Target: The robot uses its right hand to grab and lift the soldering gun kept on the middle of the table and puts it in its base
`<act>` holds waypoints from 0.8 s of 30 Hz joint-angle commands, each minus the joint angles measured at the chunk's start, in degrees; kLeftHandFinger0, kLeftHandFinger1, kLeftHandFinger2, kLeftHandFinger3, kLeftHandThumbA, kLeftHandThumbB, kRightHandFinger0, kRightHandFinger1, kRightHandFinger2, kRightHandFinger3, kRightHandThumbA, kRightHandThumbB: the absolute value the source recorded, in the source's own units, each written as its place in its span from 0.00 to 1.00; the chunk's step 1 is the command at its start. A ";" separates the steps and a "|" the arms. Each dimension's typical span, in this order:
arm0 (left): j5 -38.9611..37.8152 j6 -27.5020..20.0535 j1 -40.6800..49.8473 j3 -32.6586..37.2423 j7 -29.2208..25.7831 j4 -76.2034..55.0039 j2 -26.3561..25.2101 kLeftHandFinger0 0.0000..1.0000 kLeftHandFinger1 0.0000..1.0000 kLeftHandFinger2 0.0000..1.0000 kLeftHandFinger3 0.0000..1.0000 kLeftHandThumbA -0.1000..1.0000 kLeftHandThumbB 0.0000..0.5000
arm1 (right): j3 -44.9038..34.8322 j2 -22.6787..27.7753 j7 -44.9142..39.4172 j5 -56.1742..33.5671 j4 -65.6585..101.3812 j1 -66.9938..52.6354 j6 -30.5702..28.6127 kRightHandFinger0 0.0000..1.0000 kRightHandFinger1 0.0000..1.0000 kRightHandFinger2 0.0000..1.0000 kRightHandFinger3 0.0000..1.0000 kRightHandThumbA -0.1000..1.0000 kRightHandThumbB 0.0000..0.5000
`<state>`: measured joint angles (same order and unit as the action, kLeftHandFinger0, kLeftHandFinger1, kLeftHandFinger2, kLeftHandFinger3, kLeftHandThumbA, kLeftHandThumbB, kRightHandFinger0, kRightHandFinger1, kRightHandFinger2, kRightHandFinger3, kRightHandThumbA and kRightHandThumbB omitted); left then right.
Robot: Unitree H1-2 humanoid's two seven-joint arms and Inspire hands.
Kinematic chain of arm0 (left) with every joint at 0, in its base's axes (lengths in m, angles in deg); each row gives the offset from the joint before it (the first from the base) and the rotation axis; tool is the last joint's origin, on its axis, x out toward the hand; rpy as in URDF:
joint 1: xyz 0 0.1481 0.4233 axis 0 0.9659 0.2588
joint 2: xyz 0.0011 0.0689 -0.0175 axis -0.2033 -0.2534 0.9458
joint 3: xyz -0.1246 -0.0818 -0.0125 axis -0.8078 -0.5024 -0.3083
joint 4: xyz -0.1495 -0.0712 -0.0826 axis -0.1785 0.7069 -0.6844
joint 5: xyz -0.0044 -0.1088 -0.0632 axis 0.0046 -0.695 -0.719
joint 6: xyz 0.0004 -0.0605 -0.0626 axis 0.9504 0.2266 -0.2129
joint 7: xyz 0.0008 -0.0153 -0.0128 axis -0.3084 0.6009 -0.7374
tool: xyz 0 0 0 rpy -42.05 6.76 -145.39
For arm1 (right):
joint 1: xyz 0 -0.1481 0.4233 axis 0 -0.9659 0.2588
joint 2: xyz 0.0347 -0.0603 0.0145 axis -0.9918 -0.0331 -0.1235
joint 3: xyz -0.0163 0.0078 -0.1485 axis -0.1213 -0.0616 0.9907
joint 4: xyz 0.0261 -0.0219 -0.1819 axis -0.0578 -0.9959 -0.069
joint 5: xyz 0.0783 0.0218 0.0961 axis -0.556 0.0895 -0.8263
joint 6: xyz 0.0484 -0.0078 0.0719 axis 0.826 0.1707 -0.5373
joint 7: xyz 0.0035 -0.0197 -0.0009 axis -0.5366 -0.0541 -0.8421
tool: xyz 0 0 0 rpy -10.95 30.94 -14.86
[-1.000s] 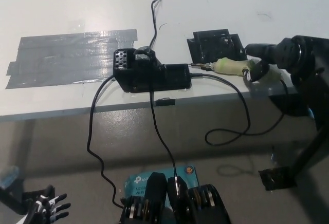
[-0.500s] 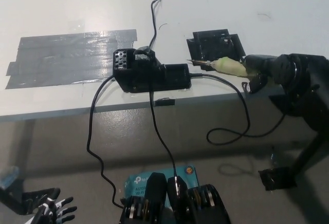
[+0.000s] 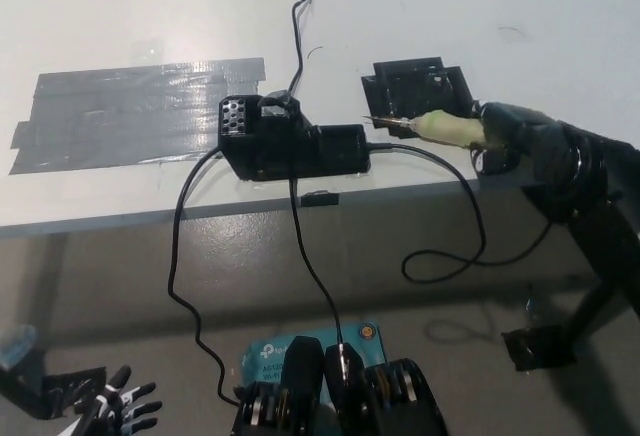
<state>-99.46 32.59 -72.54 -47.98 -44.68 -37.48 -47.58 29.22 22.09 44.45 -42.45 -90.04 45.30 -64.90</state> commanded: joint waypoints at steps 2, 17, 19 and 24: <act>-0.90 0.72 -0.98 -0.12 -0.51 -1.52 -0.92 1.00 1.00 1.00 1.00 1.00 0.16 | -0.05 -0.71 4.77 0.37 -1.98 0.97 0.28 0.20 0.28 0.72 1.00 0.24 0.62; -2.30 0.72 -4.21 3.41 2.36 -1.91 -3.88 1.00 1.00 1.00 1.00 1.00 0.25 | 3.80 2.13 -10.74 -3.07 -3.26 2.25 4.63 0.11 0.38 1.00 1.00 0.14 0.93; -2.57 0.72 -4.51 3.51 2.32 -1.77 -3.96 1.00 1.00 1.00 1.00 1.00 0.28 | 3.60 2.24 -12.00 -3.81 -3.79 2.58 4.85 0.13 0.42 1.00 1.00 0.14 0.94; -2.92 0.72 -4.68 4.25 1.88 -2.13 -4.26 1.00 1.00 1.00 1.00 1.00 0.42 | 5.56 2.75 -15.43 -2.29 -2.64 2.31 7.84 0.39 0.68 1.00 1.00 0.26 0.94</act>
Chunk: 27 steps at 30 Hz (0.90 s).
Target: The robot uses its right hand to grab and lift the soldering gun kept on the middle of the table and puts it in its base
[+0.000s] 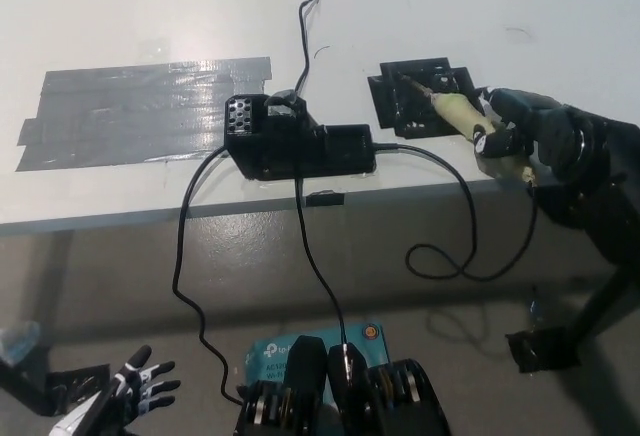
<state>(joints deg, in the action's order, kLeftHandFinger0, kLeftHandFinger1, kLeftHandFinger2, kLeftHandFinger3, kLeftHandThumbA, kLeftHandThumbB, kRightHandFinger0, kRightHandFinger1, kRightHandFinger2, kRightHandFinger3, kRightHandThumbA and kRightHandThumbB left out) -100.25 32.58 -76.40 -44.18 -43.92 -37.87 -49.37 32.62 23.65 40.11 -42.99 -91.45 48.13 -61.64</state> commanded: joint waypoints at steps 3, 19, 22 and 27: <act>-2.20 0.73 -0.83 0.97 0.77 -2.00 -2.45 1.00 1.00 1.00 1.00 1.00 0.47 | 3.10 0.87 -12.42 -1.40 -2.16 0.20 5.63 0.34 0.64 1.00 1.00 0.26 0.95; -2.56 0.73 -2.28 2.24 1.13 -1.68 -1.70 1.00 1.00 0.97 1.00 1.00 0.90 | 10.63 -1.39 -16.80 1.62 -4.36 1.44 6.54 1.00 1.00 1.00 1.00 0.63 1.00; -2.80 0.73 -2.41 2.57 1.43 -1.83 -1.97 1.00 1.00 0.96 1.00 1.00 0.92 | 11.08 -1.25 -16.80 2.31 -5.76 1.23 6.82 1.00 1.00 1.00 1.00 0.60 1.00; -1.91 0.73 -2.39 2.47 2.45 -2.10 -1.59 1.00 1.00 0.99 1.00 1.00 0.97 | 8.10 -1.32 -9.97 9.26 -4.90 -1.83 6.93 1.00 1.00 1.00 1.00 0.54 0.96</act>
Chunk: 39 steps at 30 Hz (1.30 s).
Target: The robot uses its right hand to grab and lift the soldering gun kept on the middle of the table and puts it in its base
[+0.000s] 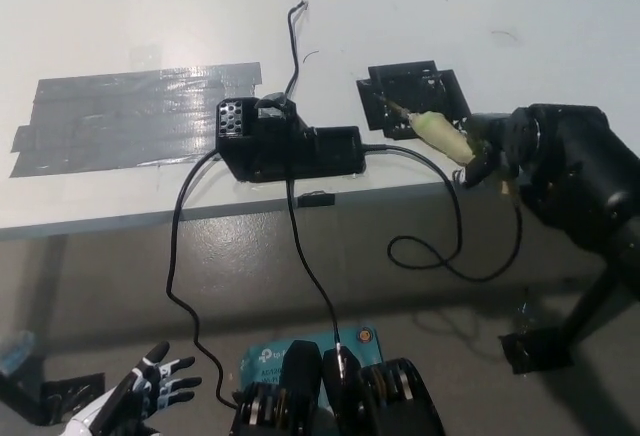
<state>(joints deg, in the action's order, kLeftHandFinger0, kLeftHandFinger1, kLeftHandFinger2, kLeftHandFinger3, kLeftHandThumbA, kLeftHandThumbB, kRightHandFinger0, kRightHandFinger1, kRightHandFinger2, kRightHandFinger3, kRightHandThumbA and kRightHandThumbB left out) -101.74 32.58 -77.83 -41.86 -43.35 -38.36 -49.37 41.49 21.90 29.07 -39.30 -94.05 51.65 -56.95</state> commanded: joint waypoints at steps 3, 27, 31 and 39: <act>-0.24 0.73 -1.23 0.83 1.61 -1.94 -1.48 1.00 1.00 0.97 1.00 1.00 0.98 | -4.04 -0.12 6.88 9.22 -1.42 -7.56 2.24 0.12 0.31 0.61 1.00 0.50 0.95; 0.27 0.73 -2.36 3.36 3.56 -0.82 -1.69 1.00 1.00 0.95 1.00 1.00 1.00 | 5.52 0.16 8.08 20.49 -1.34 -12.02 2.24 0.00 0.32 0.72 1.00 0.02 0.24; 0.38 0.73 -2.00 3.52 3.69 -1.21 -2.19 1.00 1.00 0.98 1.00 1.00 1.00 | 4.81 0.06 9.23 18.90 -1.90 -12.89 2.24 0.00 0.28 0.69 1.00 0.02 0.08; 0.46 0.73 -0.85 2.96 3.98 -1.10 -2.24 1.00 1.00 0.98 1.00 1.00 0.92 | -2.56 0.43 20.86 15.19 3.59 -18.76 1.75 0.00 0.33 0.75 1.00 0.09 0.00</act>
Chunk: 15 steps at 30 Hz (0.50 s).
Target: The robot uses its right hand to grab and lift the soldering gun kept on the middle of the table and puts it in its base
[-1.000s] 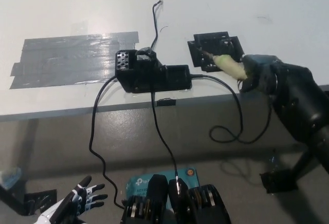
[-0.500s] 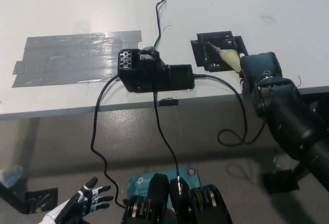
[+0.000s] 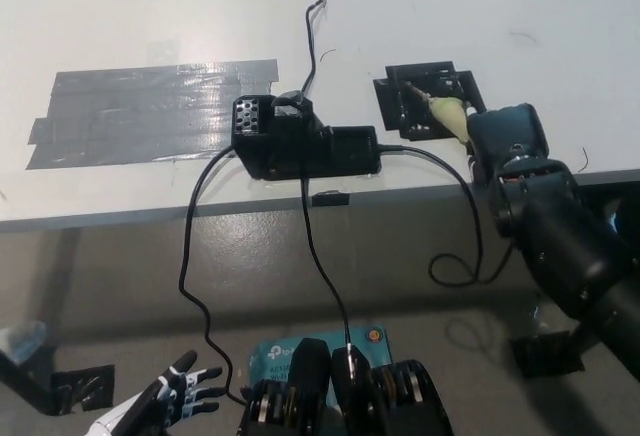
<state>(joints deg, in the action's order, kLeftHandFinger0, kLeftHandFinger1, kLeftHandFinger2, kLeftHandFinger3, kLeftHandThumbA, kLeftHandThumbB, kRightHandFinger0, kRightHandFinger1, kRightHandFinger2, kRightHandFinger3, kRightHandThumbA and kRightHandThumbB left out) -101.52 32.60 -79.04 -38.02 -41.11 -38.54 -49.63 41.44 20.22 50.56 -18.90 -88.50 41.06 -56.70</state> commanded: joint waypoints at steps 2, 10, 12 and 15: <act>-0.33 0.72 0.42 -1.07 1.95 -0.65 -2.07 1.00 1.00 1.00 1.00 1.00 0.93 | -4.91 2.16 3.42 -5.87 -1.26 -9.36 -0.34 0.00 0.34 0.69 0.87 0.39 0.00; 0.09 0.72 1.05 -1.16 1.91 -0.79 -3.09 1.00 1.00 1.00 1.00 1.00 0.86 | -9.47 3.13 13.78 -8.43 2.06 -11.69 -10.77 0.00 0.38 0.72 0.10 0.00 0.00; 0.14 0.72 1.32 -1.32 2.04 -1.31 -3.28 1.00 1.00 1.00 1.00 1.00 0.82 | -10.92 3.31 15.19 -9.90 3.33 -12.06 -12.71 0.00 0.36 0.70 0.13 0.00 0.00; 0.10 0.72 1.60 -1.69 2.66 -0.94 -3.46 1.00 1.00 1.00 1.00 1.00 0.86 | -12.06 3.87 14.41 -11.50 5.78 -12.62 -14.51 0.00 0.37 0.71 0.14 0.00 0.00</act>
<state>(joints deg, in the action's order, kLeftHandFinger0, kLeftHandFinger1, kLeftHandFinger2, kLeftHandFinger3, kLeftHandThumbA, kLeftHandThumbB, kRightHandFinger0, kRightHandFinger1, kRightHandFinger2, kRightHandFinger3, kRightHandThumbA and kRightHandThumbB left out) -101.52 32.60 -77.76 -38.75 -40.03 -38.46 -51.07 30.56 21.97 65.91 -25.27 -82.95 32.11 -67.12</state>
